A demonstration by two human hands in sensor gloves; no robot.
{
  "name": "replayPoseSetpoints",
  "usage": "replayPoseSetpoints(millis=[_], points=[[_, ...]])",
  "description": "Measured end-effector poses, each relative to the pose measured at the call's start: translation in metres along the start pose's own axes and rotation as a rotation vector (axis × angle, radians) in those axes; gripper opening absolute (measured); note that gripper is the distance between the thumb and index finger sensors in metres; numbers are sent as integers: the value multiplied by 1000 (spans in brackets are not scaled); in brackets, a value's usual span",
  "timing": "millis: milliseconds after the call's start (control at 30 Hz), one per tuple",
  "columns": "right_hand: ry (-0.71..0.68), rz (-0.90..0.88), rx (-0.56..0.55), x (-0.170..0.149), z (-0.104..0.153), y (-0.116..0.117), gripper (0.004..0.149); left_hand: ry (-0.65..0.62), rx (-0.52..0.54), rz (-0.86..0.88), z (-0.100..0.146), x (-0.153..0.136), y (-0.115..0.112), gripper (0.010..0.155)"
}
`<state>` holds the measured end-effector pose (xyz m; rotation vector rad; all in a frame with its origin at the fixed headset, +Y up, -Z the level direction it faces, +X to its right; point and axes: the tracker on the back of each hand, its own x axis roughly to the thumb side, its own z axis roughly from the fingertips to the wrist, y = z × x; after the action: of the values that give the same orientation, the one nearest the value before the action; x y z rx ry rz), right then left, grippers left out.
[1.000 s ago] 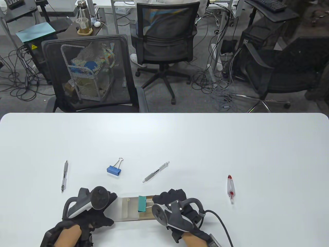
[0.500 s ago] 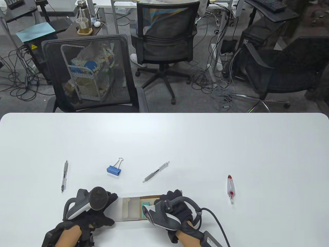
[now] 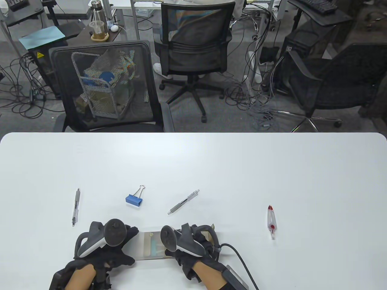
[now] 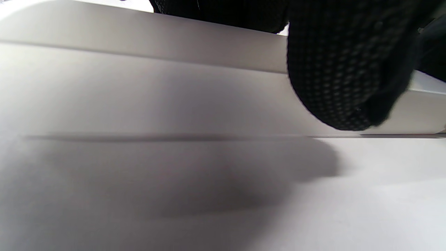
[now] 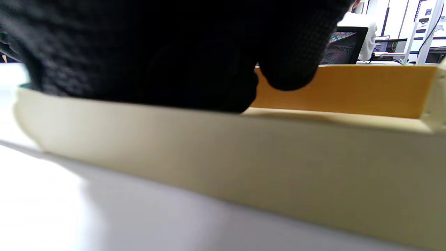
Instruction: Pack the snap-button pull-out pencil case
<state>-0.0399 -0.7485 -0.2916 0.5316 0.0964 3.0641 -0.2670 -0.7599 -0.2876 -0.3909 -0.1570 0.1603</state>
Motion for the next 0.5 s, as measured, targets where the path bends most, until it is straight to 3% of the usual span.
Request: replayPoseSetpoints(millis=[300, 500], points=[[-5, 8, -31, -1, 1, 5, 47, 2, -1, 7, 0, 0, 0, 93], [-2, -4, 29, -5, -1, 6, 50, 6, -1, 5, 0, -1, 0, 93]])
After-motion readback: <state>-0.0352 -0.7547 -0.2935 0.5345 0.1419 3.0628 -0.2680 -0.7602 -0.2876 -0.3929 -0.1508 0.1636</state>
